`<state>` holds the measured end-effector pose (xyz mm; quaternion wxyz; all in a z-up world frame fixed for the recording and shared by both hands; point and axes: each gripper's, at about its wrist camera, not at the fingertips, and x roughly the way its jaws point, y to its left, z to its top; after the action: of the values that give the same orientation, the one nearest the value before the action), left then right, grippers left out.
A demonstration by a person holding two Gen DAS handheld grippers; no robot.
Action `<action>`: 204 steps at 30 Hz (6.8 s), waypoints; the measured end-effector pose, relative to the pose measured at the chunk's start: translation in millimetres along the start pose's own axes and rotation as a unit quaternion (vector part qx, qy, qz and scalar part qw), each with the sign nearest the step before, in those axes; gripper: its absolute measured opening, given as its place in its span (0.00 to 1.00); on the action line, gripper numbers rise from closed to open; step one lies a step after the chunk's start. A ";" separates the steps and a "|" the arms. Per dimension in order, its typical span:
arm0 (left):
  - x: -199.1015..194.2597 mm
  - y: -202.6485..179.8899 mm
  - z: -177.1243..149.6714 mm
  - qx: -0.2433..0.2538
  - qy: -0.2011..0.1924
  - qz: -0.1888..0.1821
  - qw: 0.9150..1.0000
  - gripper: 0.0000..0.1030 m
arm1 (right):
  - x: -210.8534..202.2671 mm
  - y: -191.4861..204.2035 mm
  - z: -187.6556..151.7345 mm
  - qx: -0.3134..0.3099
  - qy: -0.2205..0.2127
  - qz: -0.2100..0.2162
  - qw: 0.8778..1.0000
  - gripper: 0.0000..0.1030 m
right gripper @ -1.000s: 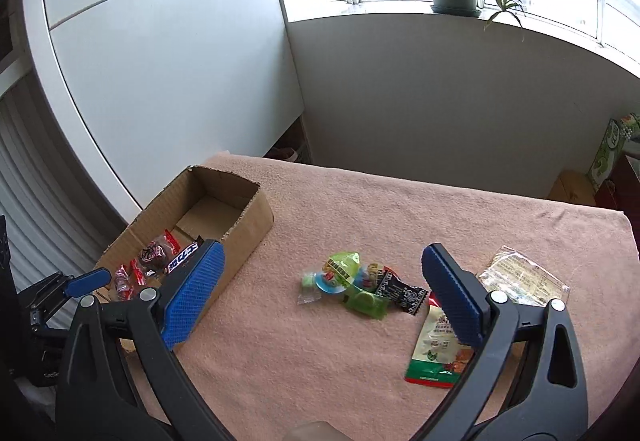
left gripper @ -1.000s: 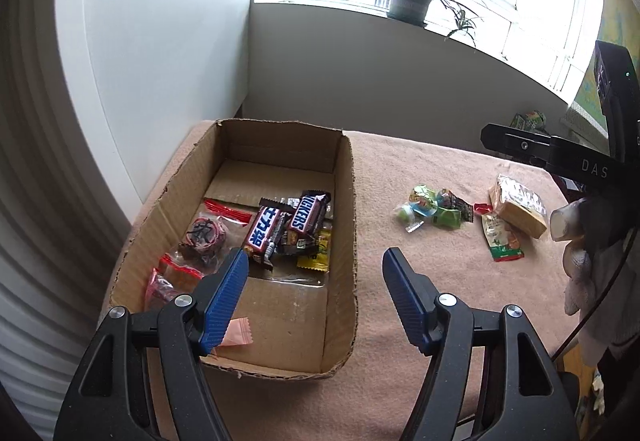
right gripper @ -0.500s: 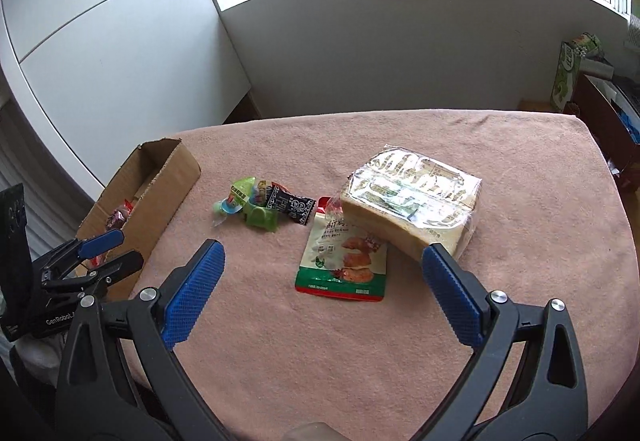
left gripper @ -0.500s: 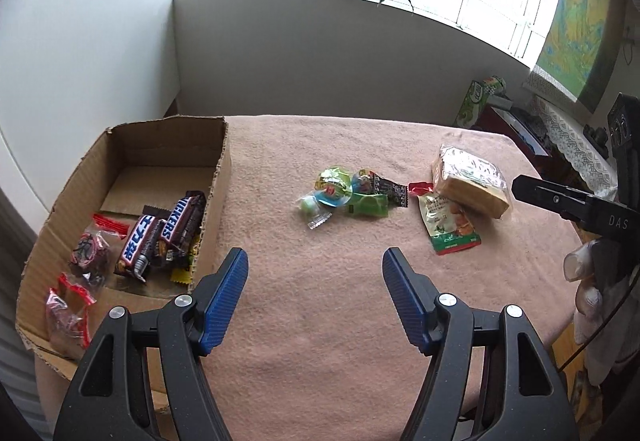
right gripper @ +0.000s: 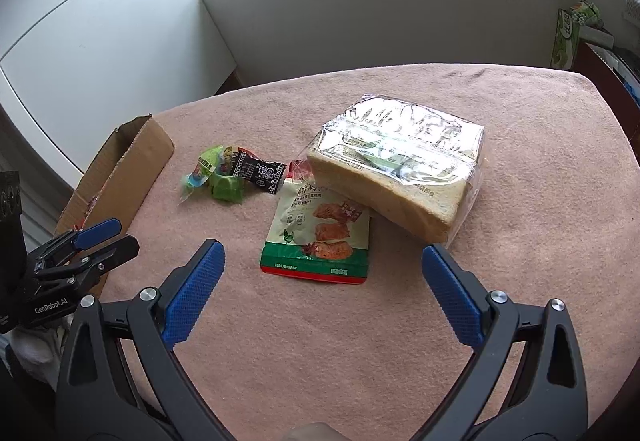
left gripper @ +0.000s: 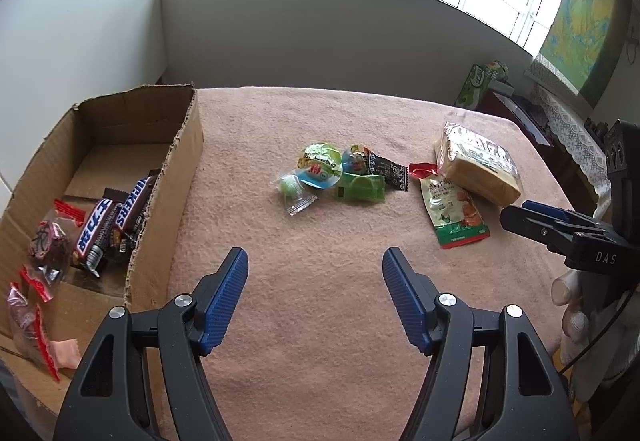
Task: Organize snacks
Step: 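Move both open tools back over the remaining snacks on the table, then close the right tool on the wrapped bread loaf, then carry the bread loaf into the box and open the right tool, then move both open tools back toward the chicken snack packet and candies, then grasp the small clear green-candy packet with left tool while right tool grasps the chicken snack packet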
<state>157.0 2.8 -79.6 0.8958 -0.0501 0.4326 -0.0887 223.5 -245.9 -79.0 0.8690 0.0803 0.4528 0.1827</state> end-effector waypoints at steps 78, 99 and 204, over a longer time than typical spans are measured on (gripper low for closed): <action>-36.9 -70.2 23.8 0.020 -0.042 -0.135 0.990 0.59 | -23.3 53.1 44.9 0.006 0.073 0.210 0.975 0.55; -98.1 84.5 7.5 -0.061 -0.099 -0.041 0.992 0.59 | 52.9 241.8 57.1 -0.078 0.117 0.257 0.956 0.55; 59.0 28.5 32.9 -0.075 0.013 -0.004 0.997 0.18 | 60.5 18.6 19.6 -0.098 0.063 -0.108 0.987 0.62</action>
<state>222.0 19.3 -109.1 0.8831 -0.1183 0.4499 -0.0604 266.6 -204.6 -107.8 0.8572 -0.0664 0.4923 0.1357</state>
